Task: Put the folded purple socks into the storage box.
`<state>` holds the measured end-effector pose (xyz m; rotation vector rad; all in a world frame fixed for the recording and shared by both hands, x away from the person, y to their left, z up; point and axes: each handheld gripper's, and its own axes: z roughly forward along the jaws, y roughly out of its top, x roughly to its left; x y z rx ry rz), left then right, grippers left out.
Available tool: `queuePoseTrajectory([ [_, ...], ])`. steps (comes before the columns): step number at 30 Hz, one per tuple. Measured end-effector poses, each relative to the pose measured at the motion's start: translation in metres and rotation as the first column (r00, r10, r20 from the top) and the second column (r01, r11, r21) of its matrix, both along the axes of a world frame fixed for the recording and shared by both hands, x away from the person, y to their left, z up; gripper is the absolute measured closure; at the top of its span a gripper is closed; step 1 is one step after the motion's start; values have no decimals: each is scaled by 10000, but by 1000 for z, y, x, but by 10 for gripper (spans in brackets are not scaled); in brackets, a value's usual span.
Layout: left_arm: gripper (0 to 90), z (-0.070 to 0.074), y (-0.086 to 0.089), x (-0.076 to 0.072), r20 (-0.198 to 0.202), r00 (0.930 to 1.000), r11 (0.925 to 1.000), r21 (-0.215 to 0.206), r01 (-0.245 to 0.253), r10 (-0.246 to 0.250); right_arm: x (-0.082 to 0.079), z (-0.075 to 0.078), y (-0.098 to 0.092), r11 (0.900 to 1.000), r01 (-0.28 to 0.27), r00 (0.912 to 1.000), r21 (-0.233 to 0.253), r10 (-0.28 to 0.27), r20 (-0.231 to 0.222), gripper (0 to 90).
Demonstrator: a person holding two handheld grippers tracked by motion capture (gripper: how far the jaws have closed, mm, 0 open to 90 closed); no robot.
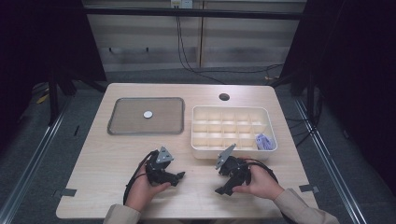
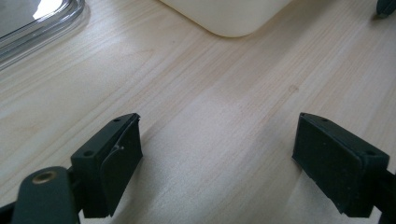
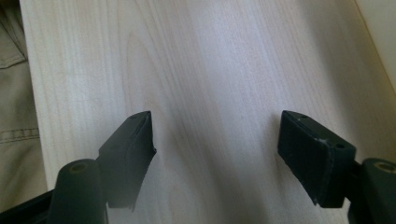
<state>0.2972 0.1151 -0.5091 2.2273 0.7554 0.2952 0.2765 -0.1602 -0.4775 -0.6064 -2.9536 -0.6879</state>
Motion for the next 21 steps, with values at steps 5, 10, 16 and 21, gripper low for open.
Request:
queuePoseTrajectory([
  [5,147,0,0,0,-4,10000,10000,-36,13,-13,-2,-2,-3,9999,-94,9998,143,92,154,244],
  [10,147,0,0,0,4,10000,10000,-46,8,-8,-3,-4,-6,9992,-100,9993,383,87,362,241],
  [16,147,0,0,0,1,10000,10000,-47,12,-12,-8,-7,-11,9976,-16,9984,691,-24,572,218],
  [21,147,0,0,0,1,10000,10000,-49,12,-12,-11,-10,-13,9958,-158,9948,903,66,1013,201],
])
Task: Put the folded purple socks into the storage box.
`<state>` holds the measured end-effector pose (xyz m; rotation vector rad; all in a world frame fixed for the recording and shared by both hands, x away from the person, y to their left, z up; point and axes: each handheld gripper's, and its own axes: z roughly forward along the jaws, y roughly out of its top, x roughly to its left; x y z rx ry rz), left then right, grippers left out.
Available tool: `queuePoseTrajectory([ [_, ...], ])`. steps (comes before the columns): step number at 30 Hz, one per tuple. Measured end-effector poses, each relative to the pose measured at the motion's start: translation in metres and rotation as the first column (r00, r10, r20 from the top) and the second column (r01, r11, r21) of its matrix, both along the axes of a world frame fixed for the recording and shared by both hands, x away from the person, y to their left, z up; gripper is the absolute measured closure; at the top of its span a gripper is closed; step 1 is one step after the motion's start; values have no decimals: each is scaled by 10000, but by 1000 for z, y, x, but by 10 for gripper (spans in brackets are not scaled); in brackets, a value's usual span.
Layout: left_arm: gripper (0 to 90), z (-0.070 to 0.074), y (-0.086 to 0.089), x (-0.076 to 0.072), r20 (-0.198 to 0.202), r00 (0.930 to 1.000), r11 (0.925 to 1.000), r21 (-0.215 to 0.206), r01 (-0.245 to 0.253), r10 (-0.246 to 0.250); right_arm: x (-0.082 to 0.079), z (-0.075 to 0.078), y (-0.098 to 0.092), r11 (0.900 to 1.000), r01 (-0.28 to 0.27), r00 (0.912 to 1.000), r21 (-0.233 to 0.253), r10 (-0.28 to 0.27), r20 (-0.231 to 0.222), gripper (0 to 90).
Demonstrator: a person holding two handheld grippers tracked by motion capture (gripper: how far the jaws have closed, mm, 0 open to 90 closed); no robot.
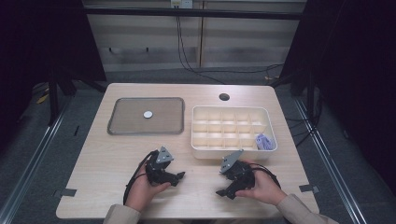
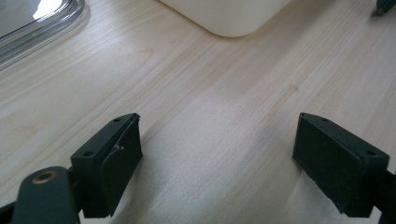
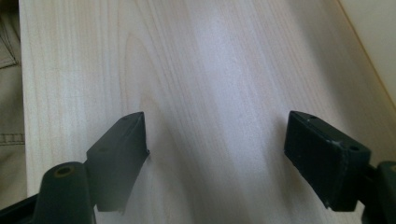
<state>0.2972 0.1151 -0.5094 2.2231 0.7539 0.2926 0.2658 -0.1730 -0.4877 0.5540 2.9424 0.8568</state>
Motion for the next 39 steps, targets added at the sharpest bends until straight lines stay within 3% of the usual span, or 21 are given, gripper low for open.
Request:
queuePoseTrajectory([
  [5,147,0,0,0,1,10000,10000,5,0,0,-5,-4,-2,9997,-6,9989,239,-5,469,177],
  [14,147,0,0,0,3,10000,10000,0,-1,1,-8,-10,-6,9956,158,9969,928,-228,752,147],
  [19,147,0,0,0,2,10000,10000,5,1,-1,-9,-15,-10,9885,172,9947,1505,-321,975,146],
  [32,147,0,0,0,-1,10000,10000,3,-1,1,-12,-23,-17,9704,193,9909,2409,-506,1245,145],
  [39,147,0,0,0,3,10000,10000,10,4,-4,-12,-23,-17,9707,219,9914,2394,-520,1204,145],
])
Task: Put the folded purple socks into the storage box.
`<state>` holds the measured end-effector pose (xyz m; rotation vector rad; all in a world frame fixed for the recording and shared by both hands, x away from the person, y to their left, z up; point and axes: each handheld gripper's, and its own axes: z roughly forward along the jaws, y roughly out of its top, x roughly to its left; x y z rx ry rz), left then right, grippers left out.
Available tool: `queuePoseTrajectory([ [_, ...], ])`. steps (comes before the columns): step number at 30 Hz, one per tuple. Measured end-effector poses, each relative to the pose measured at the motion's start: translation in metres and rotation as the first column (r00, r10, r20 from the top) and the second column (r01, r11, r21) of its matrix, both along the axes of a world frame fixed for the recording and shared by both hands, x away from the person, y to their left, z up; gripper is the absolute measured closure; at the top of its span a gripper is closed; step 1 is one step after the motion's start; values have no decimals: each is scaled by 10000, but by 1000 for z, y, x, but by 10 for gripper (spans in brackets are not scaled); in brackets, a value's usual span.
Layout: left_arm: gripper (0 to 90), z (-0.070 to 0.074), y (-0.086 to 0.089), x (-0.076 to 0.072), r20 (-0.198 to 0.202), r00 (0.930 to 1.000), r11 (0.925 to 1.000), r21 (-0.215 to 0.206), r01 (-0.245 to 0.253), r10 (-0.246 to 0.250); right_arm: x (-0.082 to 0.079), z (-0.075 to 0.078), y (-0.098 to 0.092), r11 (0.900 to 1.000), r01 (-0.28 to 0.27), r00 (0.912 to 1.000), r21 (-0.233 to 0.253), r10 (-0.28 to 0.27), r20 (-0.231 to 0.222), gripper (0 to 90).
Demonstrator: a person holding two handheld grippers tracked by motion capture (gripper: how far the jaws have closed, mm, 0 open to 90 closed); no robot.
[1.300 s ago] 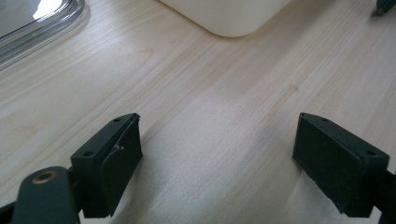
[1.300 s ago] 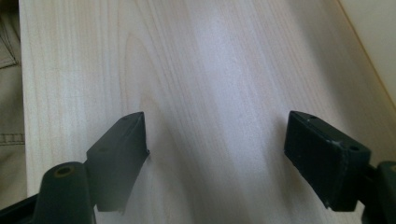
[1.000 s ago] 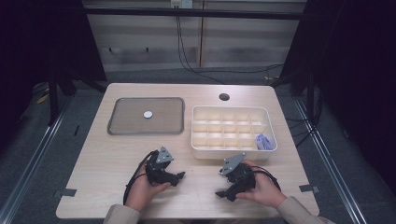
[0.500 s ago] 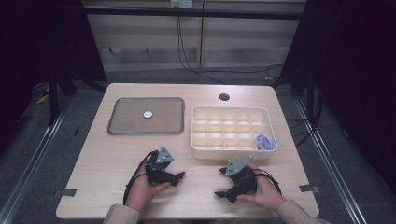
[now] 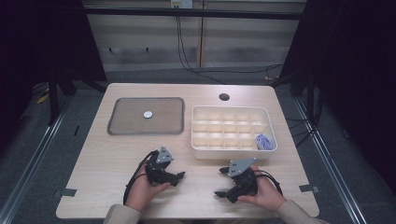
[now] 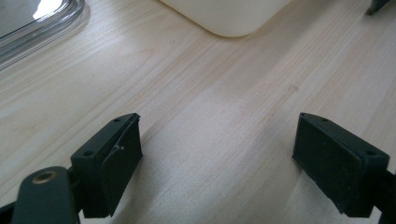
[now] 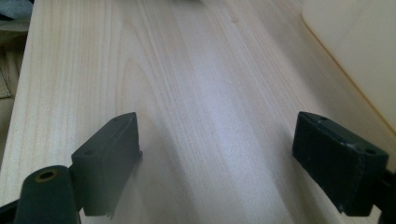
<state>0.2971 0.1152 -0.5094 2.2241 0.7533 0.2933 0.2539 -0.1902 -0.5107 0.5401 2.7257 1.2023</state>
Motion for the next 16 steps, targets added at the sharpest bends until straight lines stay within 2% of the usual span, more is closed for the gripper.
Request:
queuePoseTrajectory([
  [16,146,0,0,0,10,10000,10000,48,29,-29,0,0,0,10000,17,10000,-4,-17,6,143],
])
